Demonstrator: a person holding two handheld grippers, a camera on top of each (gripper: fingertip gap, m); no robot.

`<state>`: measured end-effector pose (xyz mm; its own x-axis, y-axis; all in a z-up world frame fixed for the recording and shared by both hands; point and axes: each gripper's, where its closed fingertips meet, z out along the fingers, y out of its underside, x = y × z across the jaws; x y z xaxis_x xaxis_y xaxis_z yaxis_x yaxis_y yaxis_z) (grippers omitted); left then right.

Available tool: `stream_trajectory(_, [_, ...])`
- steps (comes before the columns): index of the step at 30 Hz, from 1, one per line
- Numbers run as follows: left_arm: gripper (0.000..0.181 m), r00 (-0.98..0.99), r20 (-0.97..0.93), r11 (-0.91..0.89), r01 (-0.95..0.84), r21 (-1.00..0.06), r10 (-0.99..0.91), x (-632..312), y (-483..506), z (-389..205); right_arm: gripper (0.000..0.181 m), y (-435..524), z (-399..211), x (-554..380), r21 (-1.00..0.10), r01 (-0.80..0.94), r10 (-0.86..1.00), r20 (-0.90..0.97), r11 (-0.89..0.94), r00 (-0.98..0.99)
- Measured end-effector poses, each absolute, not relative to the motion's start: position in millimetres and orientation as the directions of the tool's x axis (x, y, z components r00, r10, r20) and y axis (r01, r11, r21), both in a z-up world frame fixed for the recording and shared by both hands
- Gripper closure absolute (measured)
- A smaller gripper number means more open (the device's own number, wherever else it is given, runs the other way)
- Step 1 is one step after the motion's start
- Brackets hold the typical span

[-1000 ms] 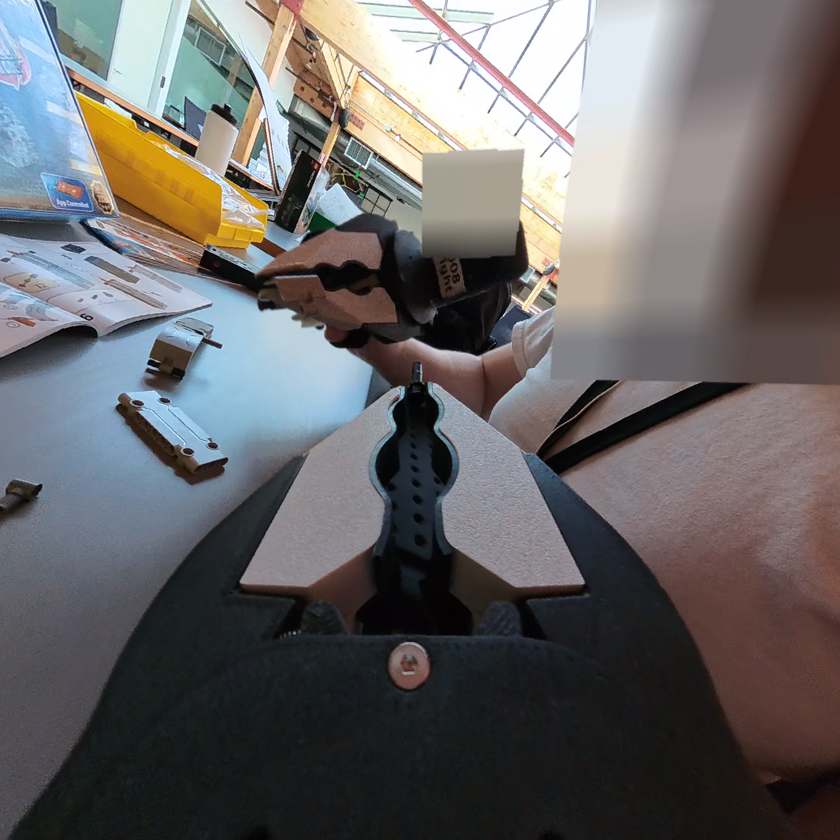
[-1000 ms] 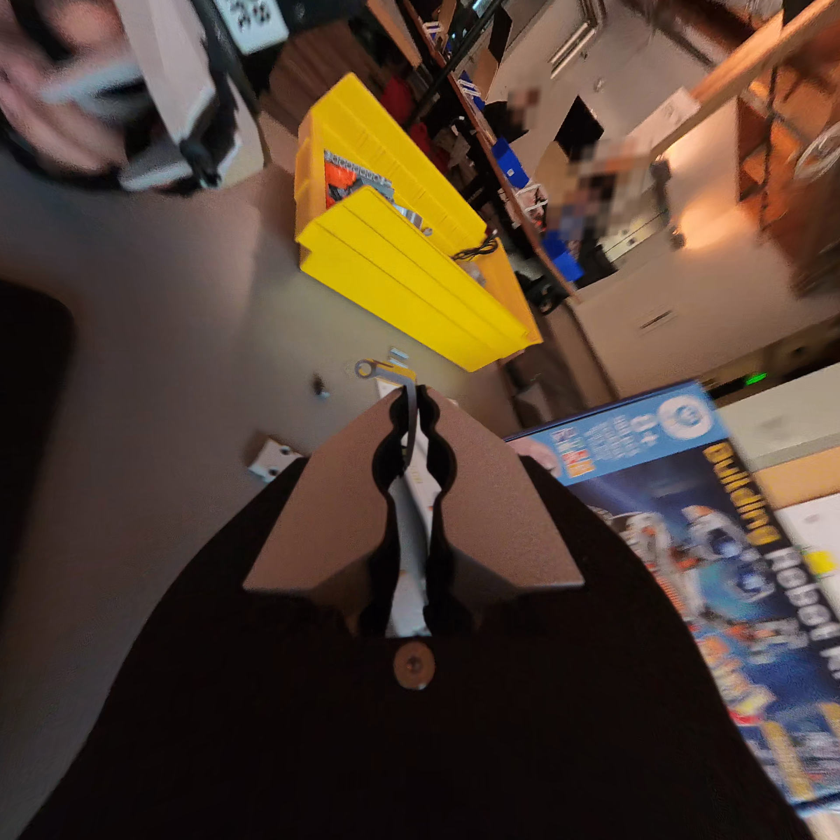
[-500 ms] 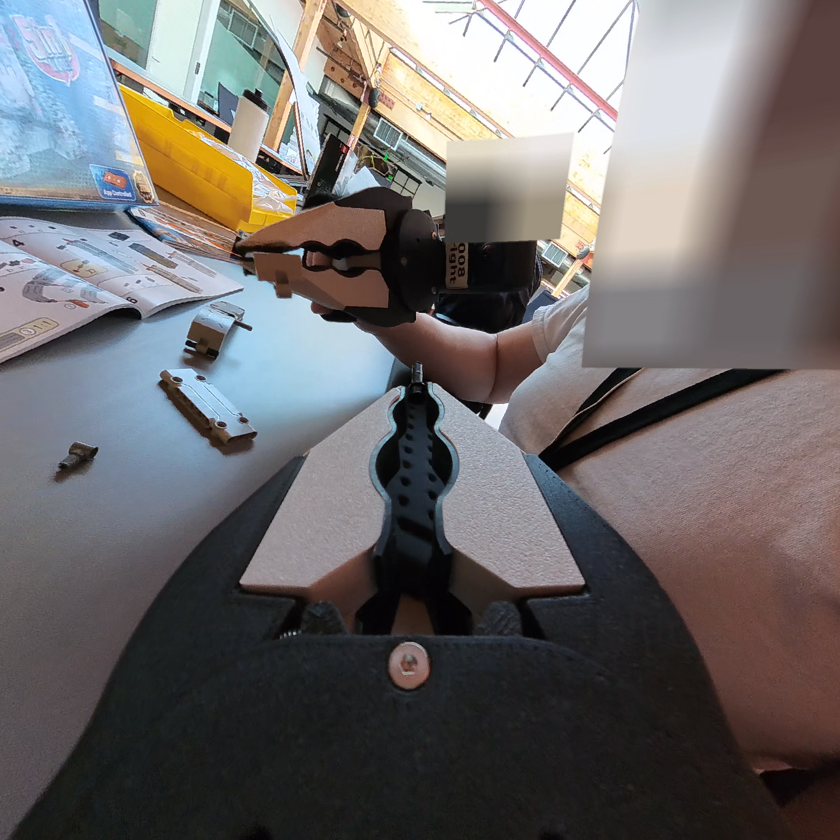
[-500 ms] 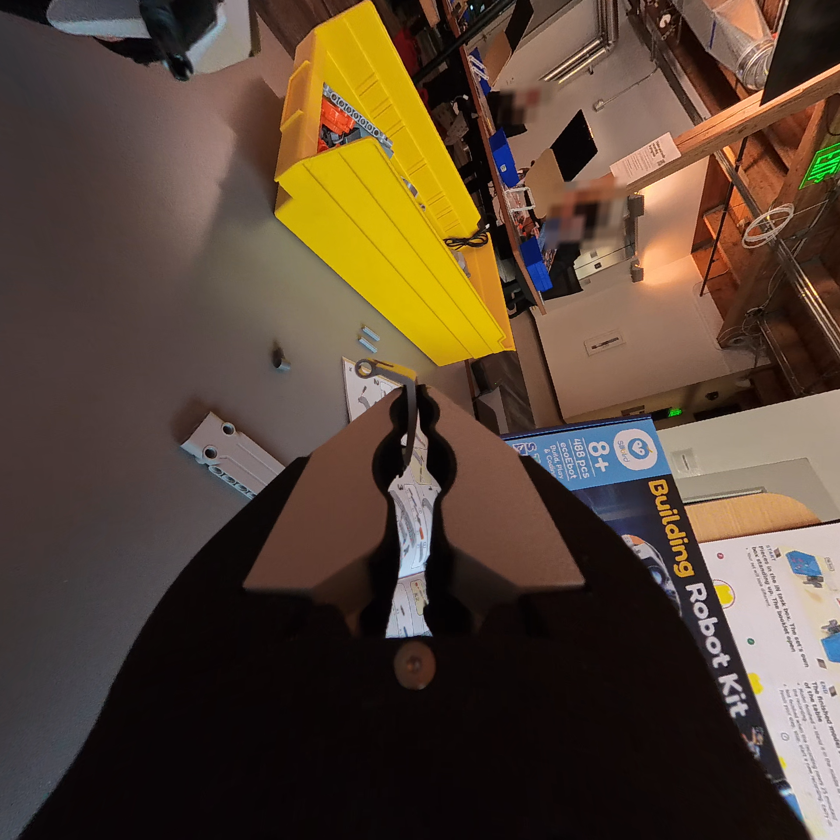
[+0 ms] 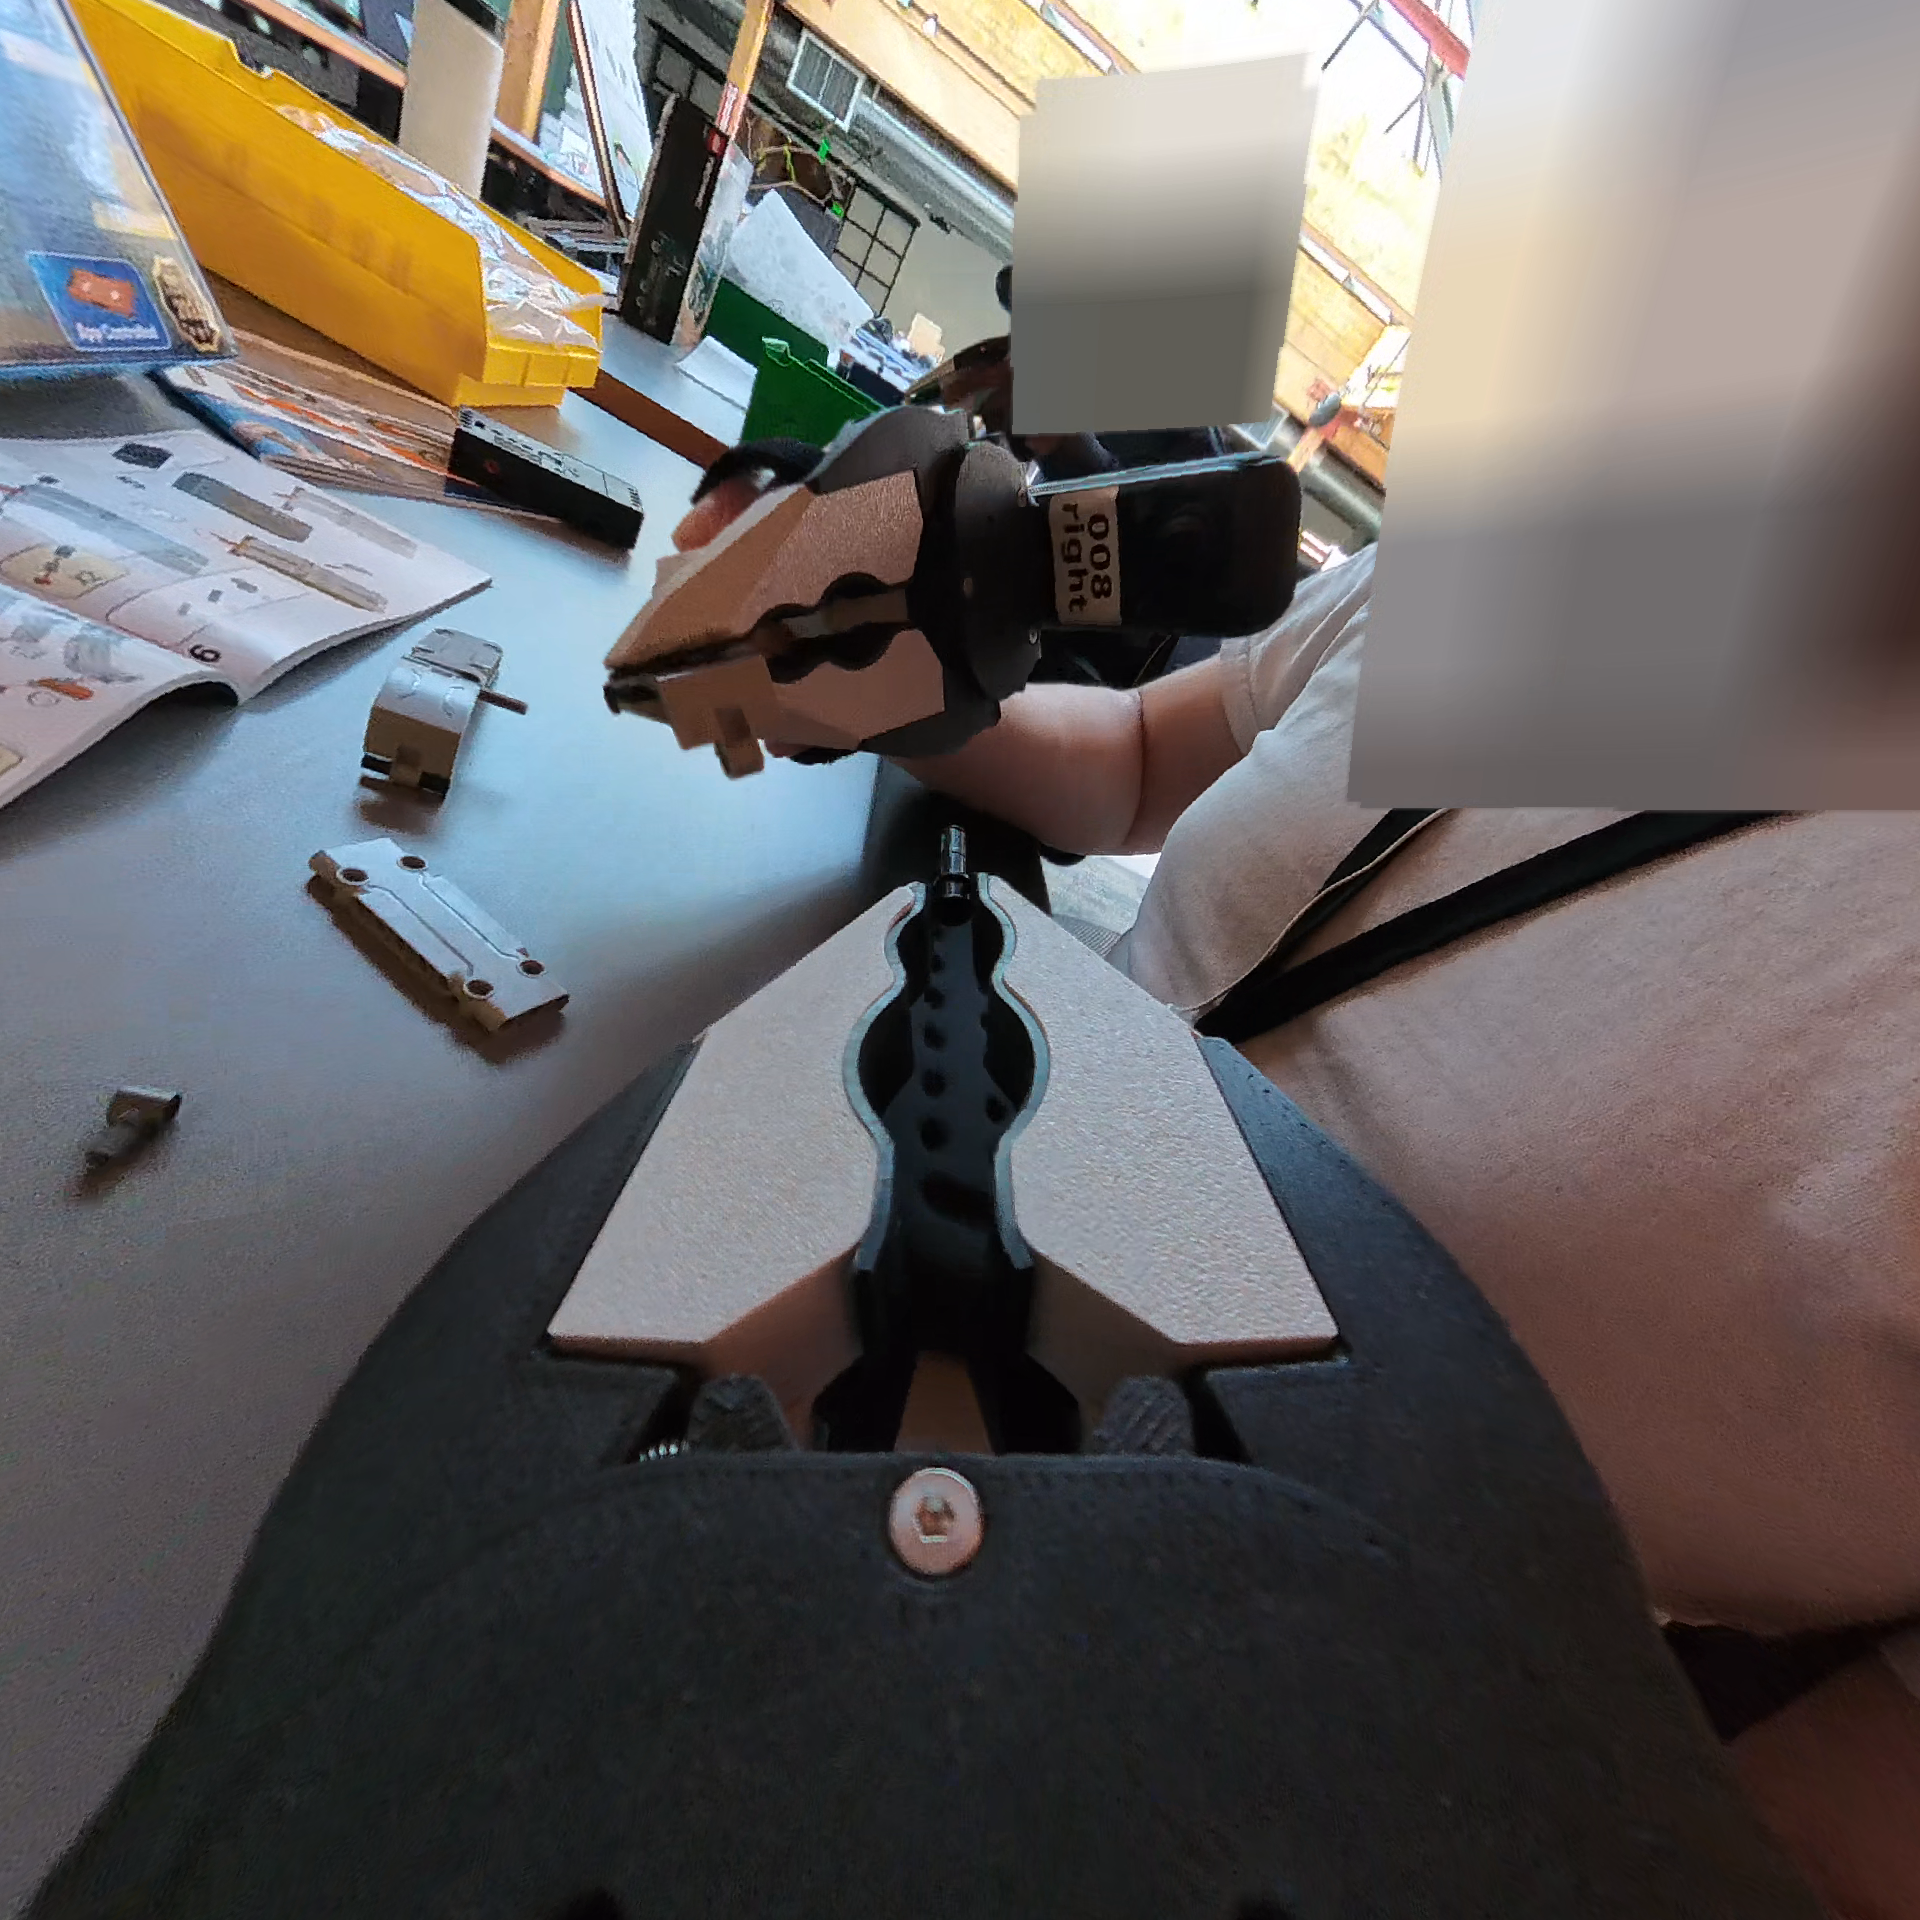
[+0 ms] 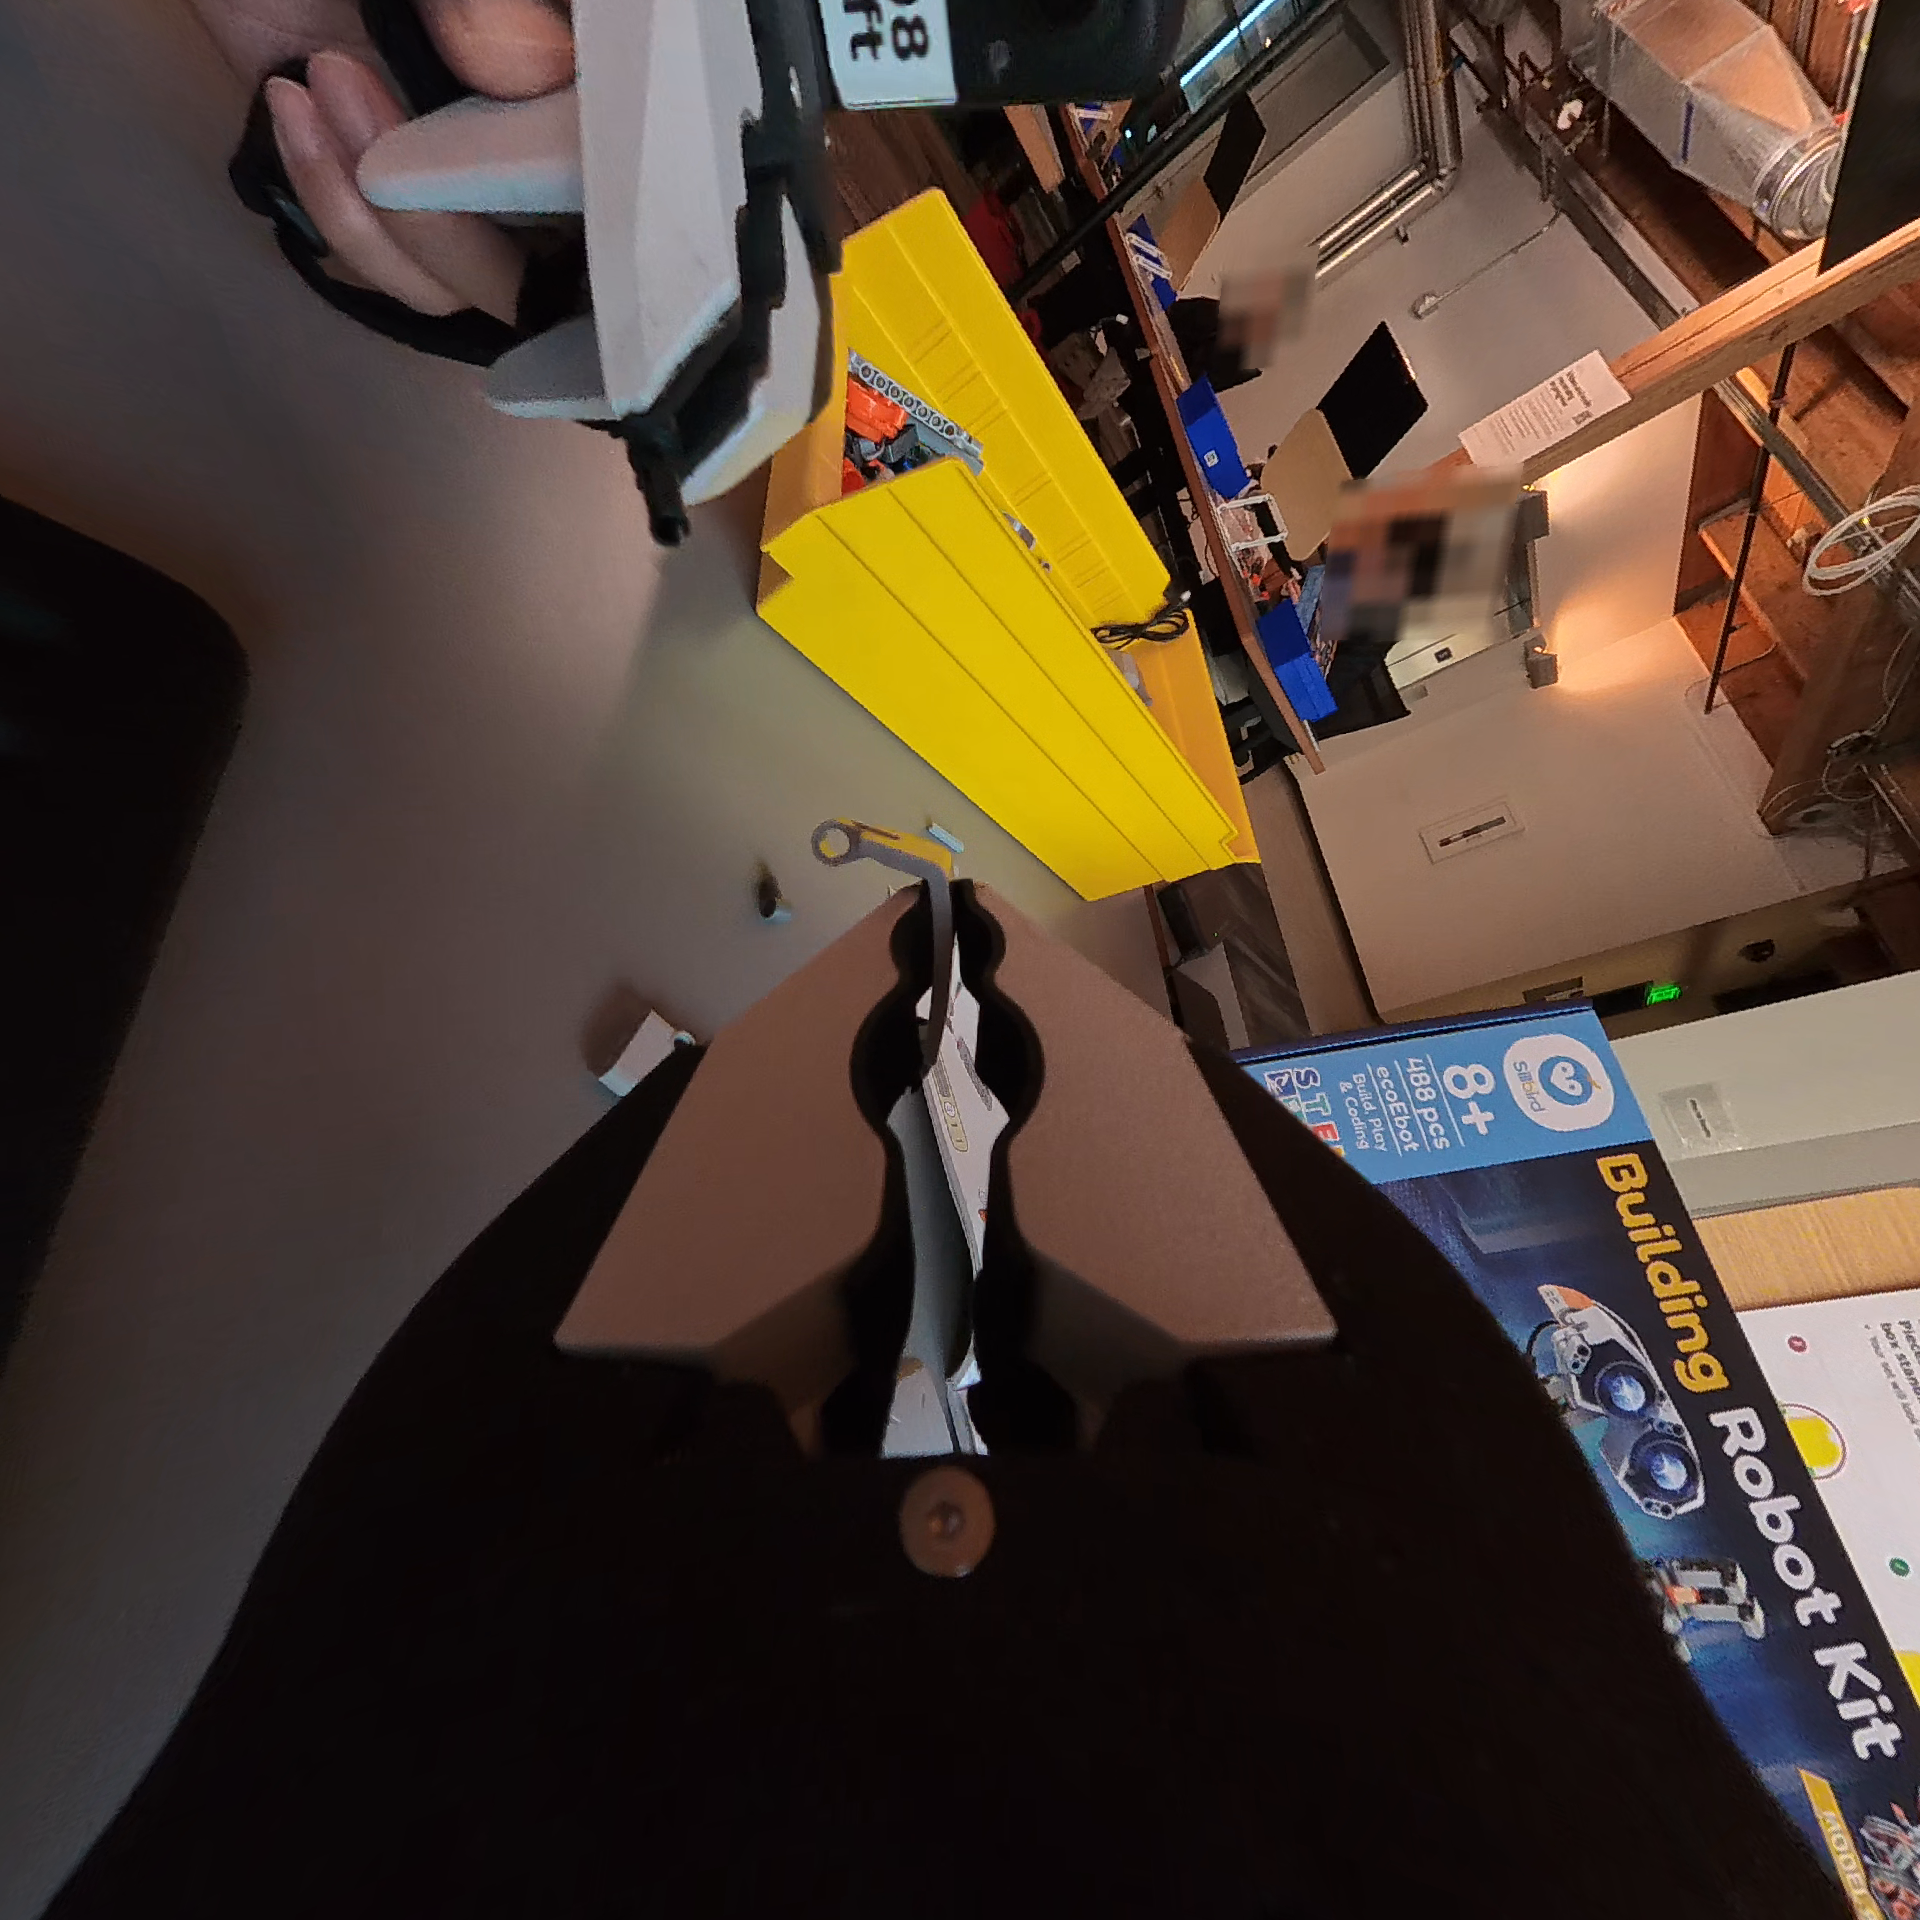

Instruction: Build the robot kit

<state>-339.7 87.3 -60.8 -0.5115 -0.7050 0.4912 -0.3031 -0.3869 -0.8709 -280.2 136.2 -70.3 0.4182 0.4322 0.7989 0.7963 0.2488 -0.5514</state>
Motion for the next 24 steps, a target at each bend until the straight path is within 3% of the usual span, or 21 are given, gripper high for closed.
stream_trajectory(24, [0.177,-0.481,0.475,-0.364,-0.309,-0.879,-0.737,-336.1,89.9,-58.5,0.18,129.3,-61.1,-284.5,-0.57,0.767,0.422,0.797,0.293,0.431])
